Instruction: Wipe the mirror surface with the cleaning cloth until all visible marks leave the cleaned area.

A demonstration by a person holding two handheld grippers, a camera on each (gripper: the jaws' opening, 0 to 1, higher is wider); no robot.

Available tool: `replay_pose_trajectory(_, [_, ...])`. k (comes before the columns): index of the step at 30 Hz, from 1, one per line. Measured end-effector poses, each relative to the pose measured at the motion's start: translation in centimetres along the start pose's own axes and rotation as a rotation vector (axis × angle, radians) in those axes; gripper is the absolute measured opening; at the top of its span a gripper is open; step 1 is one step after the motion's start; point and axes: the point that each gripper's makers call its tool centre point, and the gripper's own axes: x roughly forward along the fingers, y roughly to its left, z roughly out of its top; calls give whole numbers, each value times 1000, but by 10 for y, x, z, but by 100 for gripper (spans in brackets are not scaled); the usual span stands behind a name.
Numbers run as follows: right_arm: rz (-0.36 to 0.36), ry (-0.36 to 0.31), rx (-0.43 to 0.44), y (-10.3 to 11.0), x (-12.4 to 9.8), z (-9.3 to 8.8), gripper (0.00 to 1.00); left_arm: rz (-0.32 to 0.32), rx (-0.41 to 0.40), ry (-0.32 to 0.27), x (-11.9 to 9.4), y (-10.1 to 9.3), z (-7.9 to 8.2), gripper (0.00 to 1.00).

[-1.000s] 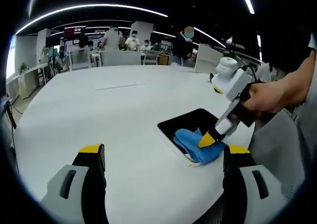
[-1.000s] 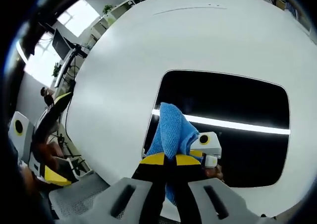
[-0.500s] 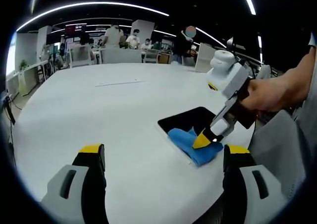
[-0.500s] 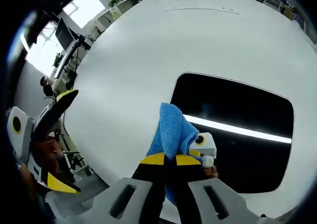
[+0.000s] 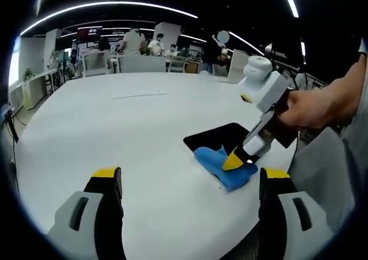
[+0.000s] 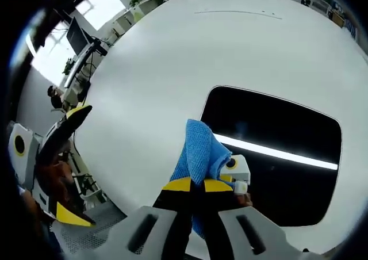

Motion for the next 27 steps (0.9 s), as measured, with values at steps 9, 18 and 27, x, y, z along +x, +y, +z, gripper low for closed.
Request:
replay_pose_trajectory(9, [0,-3,-4,-4,2,7,0,10,-8,-8,-2,3,1,99])
replay_pose_trajectory(18, [-6,-11,-17,-12,6,24,0,11,-13,1,-2,-1,-3,99])
replay_pose_trajectory(27, [-10,-15,-32,-18,11,41,0,10,-16,8,-2,-2,-3,99])
